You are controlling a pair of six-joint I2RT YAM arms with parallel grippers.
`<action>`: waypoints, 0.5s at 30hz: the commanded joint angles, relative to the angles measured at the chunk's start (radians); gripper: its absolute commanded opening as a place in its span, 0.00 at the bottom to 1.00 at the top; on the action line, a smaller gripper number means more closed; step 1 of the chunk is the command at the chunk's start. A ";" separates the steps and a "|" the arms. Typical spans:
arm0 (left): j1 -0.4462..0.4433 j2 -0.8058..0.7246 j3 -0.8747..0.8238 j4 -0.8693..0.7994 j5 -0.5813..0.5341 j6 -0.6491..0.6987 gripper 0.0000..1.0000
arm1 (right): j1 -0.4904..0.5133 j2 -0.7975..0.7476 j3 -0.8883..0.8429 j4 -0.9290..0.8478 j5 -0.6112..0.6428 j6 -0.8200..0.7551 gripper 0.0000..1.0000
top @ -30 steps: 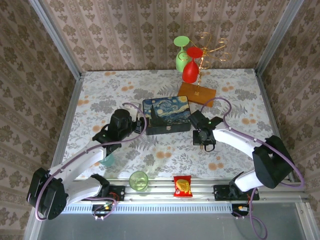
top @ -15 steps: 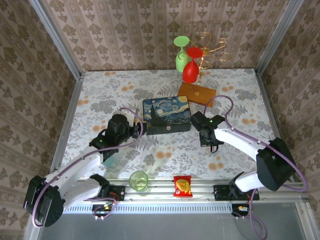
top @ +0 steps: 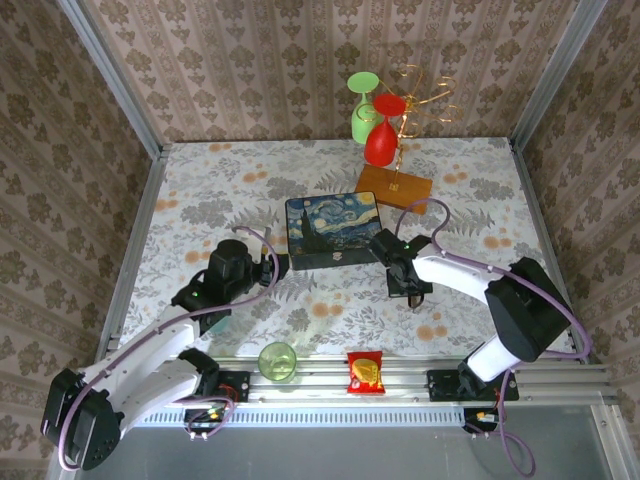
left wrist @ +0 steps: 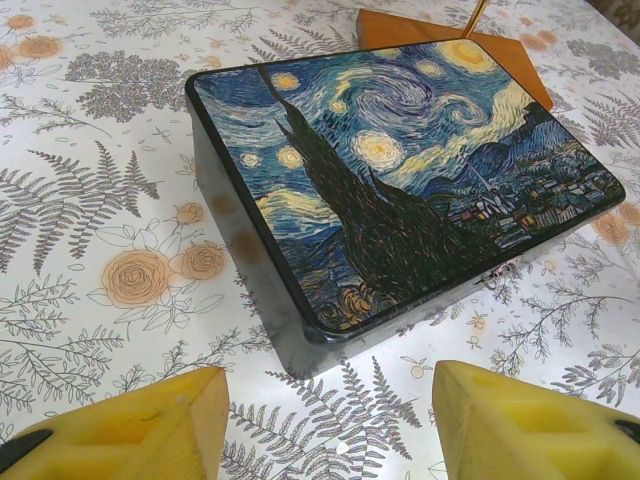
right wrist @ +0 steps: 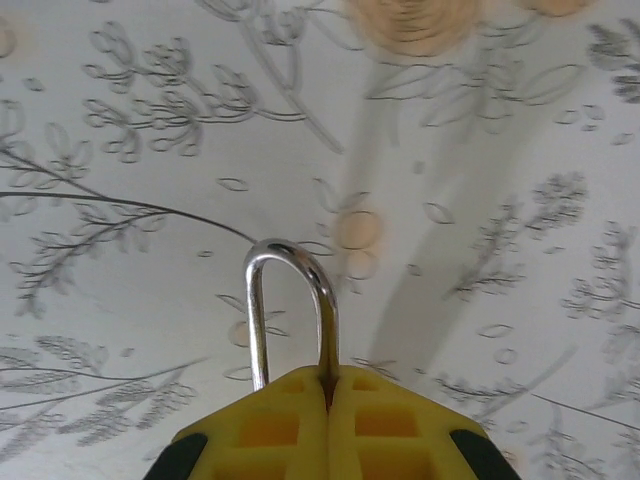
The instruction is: Unlock the padlock with the key
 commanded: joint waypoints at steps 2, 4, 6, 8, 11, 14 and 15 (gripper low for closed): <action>0.010 -0.012 -0.021 -0.015 -0.004 -0.031 0.57 | 0.012 0.035 -0.021 0.077 -0.056 0.041 0.00; 0.010 -0.010 -0.024 -0.014 -0.007 -0.032 0.57 | 0.013 0.040 -0.034 0.113 -0.082 0.050 0.00; 0.010 -0.009 -0.024 -0.013 -0.009 -0.033 0.57 | 0.011 0.050 -0.045 0.133 -0.095 0.050 0.00; 0.010 -0.004 -0.023 -0.017 -0.013 -0.029 0.59 | 0.010 0.059 -0.058 0.144 -0.106 0.046 0.00; 0.011 0.002 -0.010 -0.033 -0.017 -0.025 0.60 | 0.011 0.050 -0.074 0.144 -0.100 0.043 0.00; 0.014 -0.004 0.006 -0.045 -0.019 -0.025 0.65 | 0.011 0.028 -0.081 0.133 -0.082 0.033 0.00; 0.017 -0.007 0.008 -0.045 -0.018 -0.027 0.68 | 0.011 0.021 -0.081 0.130 -0.080 0.029 0.01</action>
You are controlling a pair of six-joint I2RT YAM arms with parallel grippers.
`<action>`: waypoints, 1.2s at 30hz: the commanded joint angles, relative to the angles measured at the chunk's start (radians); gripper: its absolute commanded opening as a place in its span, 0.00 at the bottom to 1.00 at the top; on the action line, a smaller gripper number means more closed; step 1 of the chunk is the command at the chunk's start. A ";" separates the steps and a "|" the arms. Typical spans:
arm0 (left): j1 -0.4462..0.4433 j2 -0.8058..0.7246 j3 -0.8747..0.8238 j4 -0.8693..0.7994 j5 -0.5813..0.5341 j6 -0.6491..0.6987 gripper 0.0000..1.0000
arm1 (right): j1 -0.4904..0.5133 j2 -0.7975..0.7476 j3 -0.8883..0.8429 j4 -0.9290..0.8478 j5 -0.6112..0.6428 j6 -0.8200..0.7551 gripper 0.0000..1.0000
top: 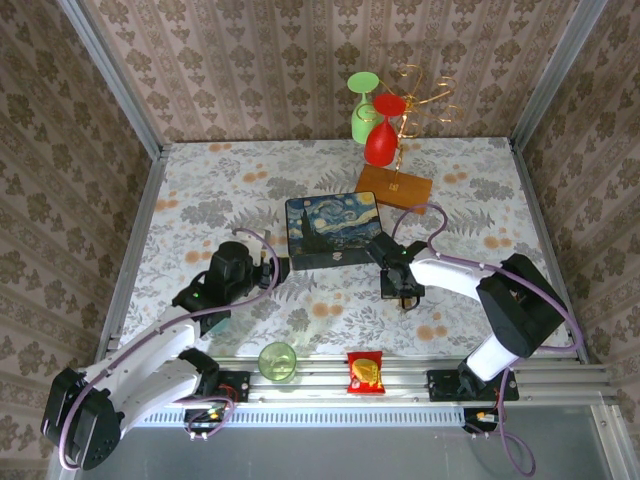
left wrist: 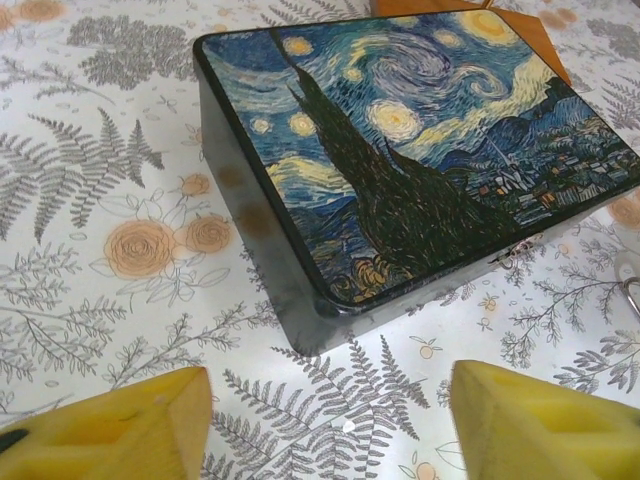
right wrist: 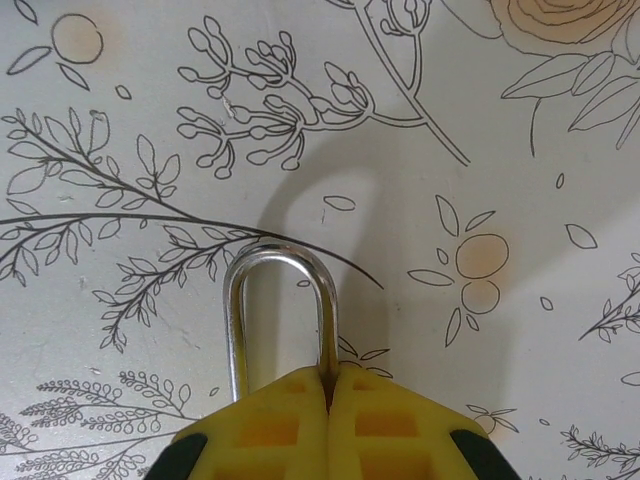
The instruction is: Unlock the padlock with the key
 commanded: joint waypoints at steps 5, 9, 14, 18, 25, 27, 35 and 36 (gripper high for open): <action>0.046 -0.017 0.059 -0.038 -0.014 -0.008 0.92 | 0.005 -0.073 -0.019 -0.009 0.010 -0.015 0.28; 0.119 -0.018 0.111 -0.088 -0.029 0.003 1.00 | 0.004 -0.162 0.029 -0.038 0.073 -0.055 0.46; 0.308 -0.004 0.123 -0.058 -0.157 0.100 1.00 | -0.058 -0.299 0.058 0.077 0.192 -0.247 0.97; 0.457 0.050 0.068 0.077 -0.233 0.239 1.00 | -0.209 -0.323 0.006 0.291 0.226 -0.424 1.00; 0.521 0.315 -0.064 0.446 -0.310 0.389 1.00 | -0.422 -0.298 -0.229 0.793 0.211 -0.624 1.00; 0.524 0.378 -0.117 0.625 -0.298 0.420 1.00 | -0.482 -0.276 -0.273 0.886 0.154 -0.582 1.00; 0.626 0.566 -0.145 0.970 -0.108 0.342 1.00 | -0.609 -0.220 -0.445 1.341 0.036 -0.560 0.99; 0.626 0.601 -0.145 1.004 -0.099 0.343 1.00 | -0.609 -0.205 -0.470 1.408 0.037 -0.560 0.99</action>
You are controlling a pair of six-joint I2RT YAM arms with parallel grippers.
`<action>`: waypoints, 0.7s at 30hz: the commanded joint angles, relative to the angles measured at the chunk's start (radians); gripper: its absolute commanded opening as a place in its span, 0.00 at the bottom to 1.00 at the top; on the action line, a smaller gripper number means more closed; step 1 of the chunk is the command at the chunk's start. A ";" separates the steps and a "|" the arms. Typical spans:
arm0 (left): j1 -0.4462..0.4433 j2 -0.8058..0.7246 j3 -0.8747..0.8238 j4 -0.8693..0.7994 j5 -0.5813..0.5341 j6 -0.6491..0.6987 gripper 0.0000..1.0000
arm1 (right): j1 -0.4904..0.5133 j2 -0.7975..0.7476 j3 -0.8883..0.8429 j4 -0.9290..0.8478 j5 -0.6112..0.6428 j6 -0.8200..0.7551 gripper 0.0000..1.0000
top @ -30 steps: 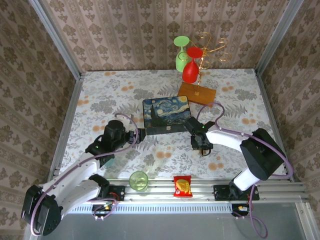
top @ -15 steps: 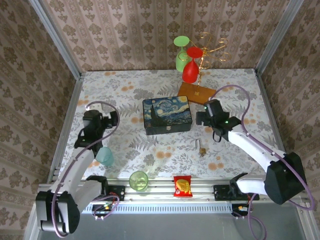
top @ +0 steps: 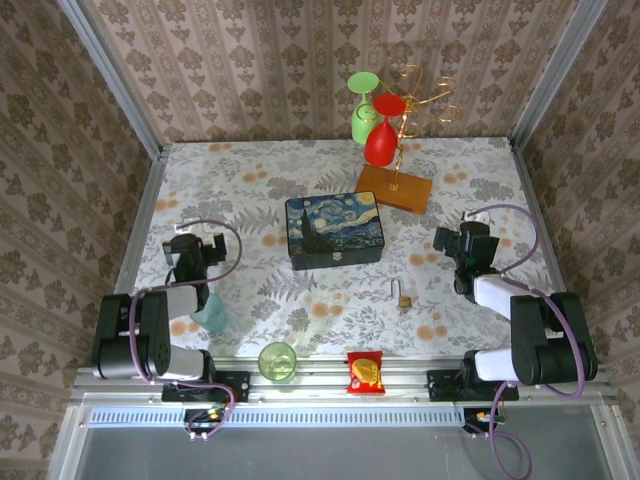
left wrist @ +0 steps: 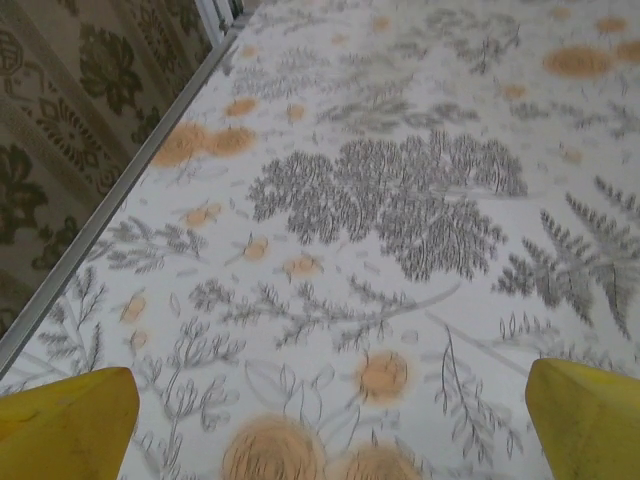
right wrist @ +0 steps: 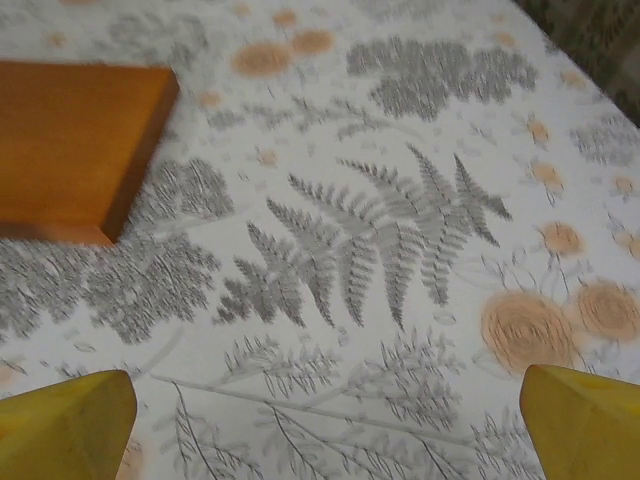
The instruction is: Unlock the padlock with the key
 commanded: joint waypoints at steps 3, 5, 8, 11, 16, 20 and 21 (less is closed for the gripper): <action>-0.005 0.135 -0.003 0.283 0.085 0.017 1.00 | 0.003 0.104 -0.073 0.402 -0.103 -0.056 0.97; -0.011 0.132 0.001 0.268 0.071 0.019 1.00 | 0.007 0.170 -0.071 0.459 -0.111 -0.066 0.97; -0.013 0.133 0.030 0.211 0.068 0.020 1.00 | 0.020 0.165 -0.020 0.357 -0.096 -0.074 1.00; -0.019 0.138 0.034 0.212 0.064 0.031 1.00 | 0.026 0.168 -0.021 0.366 -0.089 -0.080 1.00; -0.025 0.139 0.036 0.211 0.055 0.036 1.00 | 0.032 0.169 -0.020 0.364 -0.083 -0.087 1.00; -0.049 0.141 0.042 0.204 0.005 0.051 1.00 | 0.036 0.170 -0.011 0.347 -0.111 -0.103 1.00; -0.052 0.141 0.039 0.209 0.000 0.051 1.00 | 0.030 0.178 -0.002 0.339 -0.123 -0.099 1.00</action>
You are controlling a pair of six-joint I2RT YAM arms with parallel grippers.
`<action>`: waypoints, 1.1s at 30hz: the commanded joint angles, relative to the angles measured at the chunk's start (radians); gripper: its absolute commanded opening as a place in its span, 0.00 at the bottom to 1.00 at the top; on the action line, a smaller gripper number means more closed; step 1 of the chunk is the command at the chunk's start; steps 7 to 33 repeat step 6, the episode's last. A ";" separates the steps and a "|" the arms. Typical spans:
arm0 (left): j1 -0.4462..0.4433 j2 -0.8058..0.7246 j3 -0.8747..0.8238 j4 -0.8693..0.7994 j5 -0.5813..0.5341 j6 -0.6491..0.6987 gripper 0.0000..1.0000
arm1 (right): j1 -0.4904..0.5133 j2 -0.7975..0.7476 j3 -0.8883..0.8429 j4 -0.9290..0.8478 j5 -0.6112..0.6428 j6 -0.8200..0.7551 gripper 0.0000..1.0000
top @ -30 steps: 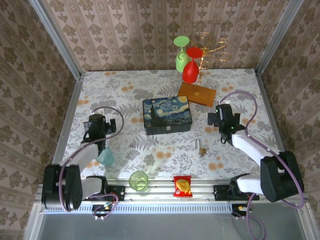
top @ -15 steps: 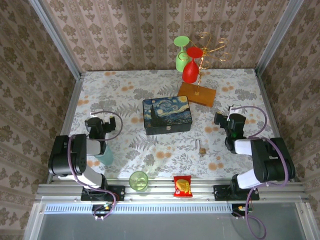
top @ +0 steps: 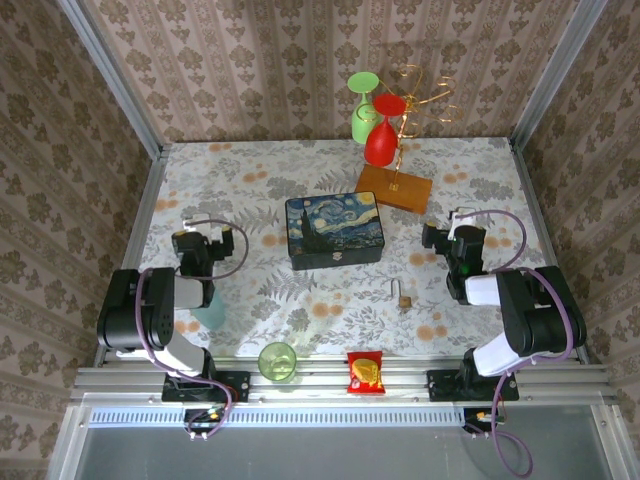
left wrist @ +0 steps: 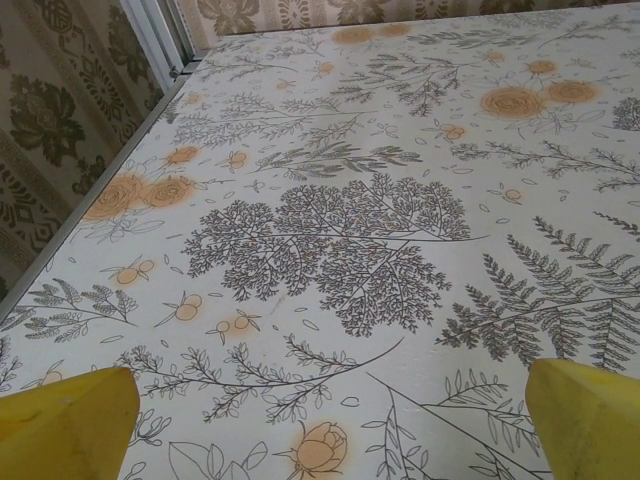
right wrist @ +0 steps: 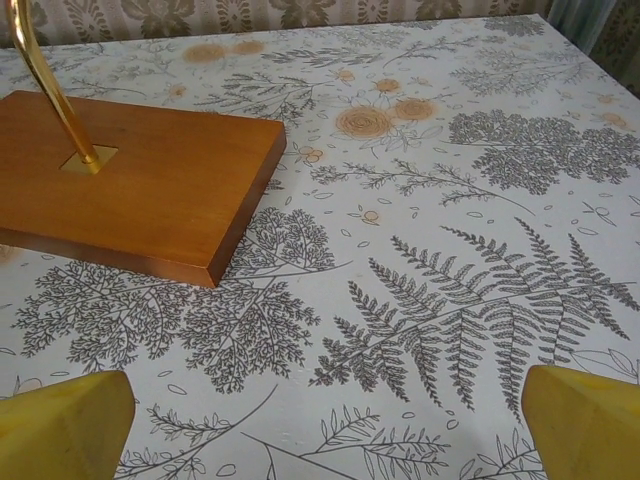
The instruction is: Unlock the padlock with the key
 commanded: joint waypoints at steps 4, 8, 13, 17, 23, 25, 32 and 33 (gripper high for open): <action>-0.023 0.005 0.022 0.035 -0.052 0.035 1.00 | -0.005 0.003 0.022 0.022 -0.043 -0.023 1.00; -0.027 0.005 0.019 0.041 -0.059 0.038 1.00 | -0.004 0.001 0.020 0.025 -0.043 -0.024 1.00; -0.027 0.005 0.019 0.041 -0.059 0.038 1.00 | -0.004 0.001 0.020 0.025 -0.043 -0.024 1.00; -0.027 0.005 0.019 0.041 -0.059 0.038 1.00 | -0.004 0.001 0.020 0.025 -0.043 -0.024 1.00; -0.027 0.005 0.019 0.041 -0.059 0.038 1.00 | -0.004 0.001 0.020 0.025 -0.043 -0.024 1.00; -0.027 0.005 0.019 0.041 -0.059 0.038 1.00 | -0.004 0.001 0.020 0.025 -0.043 -0.024 1.00; -0.027 0.005 0.019 0.041 -0.059 0.038 1.00 | -0.004 0.001 0.020 0.025 -0.043 -0.024 1.00; -0.027 0.005 0.019 0.041 -0.059 0.038 1.00 | -0.004 0.001 0.020 0.025 -0.043 -0.024 1.00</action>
